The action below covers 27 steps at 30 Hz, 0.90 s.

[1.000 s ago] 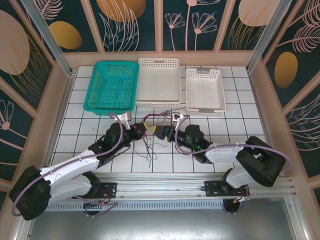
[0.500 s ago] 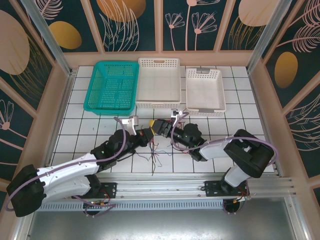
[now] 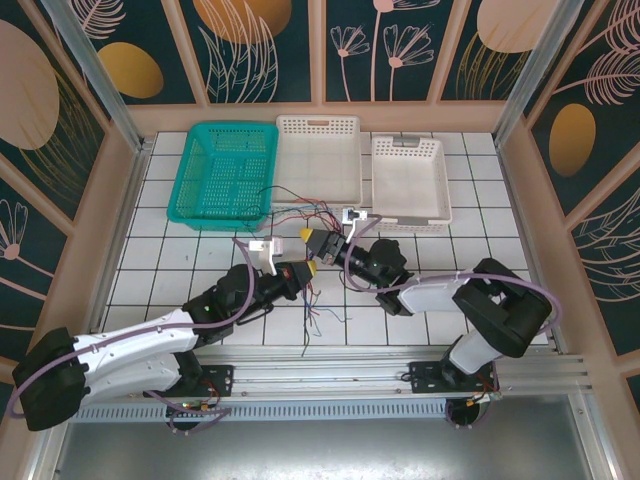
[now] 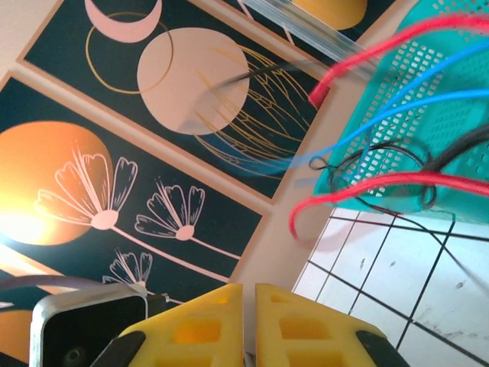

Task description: Untangle the cables

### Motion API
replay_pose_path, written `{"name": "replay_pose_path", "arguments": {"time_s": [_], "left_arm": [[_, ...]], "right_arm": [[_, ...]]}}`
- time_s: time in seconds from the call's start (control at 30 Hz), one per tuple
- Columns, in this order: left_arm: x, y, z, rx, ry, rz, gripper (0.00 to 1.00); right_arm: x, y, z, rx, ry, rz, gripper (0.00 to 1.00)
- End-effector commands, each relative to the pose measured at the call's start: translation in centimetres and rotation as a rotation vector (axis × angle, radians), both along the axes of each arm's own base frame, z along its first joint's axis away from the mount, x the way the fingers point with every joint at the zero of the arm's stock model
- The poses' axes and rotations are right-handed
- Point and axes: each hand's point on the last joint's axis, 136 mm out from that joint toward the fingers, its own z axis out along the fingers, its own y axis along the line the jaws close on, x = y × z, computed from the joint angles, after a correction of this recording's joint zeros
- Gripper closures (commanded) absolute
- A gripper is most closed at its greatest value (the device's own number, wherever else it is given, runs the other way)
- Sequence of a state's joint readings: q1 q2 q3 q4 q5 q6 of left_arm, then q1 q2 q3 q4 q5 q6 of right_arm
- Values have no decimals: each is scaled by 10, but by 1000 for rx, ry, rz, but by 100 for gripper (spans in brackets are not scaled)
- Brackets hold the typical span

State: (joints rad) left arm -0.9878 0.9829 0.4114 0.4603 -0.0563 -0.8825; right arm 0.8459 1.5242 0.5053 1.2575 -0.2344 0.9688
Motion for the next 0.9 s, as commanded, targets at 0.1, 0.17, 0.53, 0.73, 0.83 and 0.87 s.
{"name": "replay_pose_path", "arguments": {"time_s": [0.1,0.17,0.53,0.73,0.83,0.87], "left_arm": [[-7,5,33,-6,-124,-25,94],[-9,9,38,5,-144,-28,78],[-36,31,47,-24,-197,-91,33],[-56,9,35,-52,-181,-256,31],[-62,-6,33,-63,-167,-334,31],[-64,-9,34,-70,-166,-353,31]], "right_arm": [[9,-16,22,-39,-77,-75,100],[8,-19,23,-65,-86,-83,100],[-13,-54,51,-57,-193,-81,100],[-31,-54,74,-45,-276,11,100],[-38,-51,83,-36,-306,57,100],[-40,-49,84,-35,-309,73,100]]}}
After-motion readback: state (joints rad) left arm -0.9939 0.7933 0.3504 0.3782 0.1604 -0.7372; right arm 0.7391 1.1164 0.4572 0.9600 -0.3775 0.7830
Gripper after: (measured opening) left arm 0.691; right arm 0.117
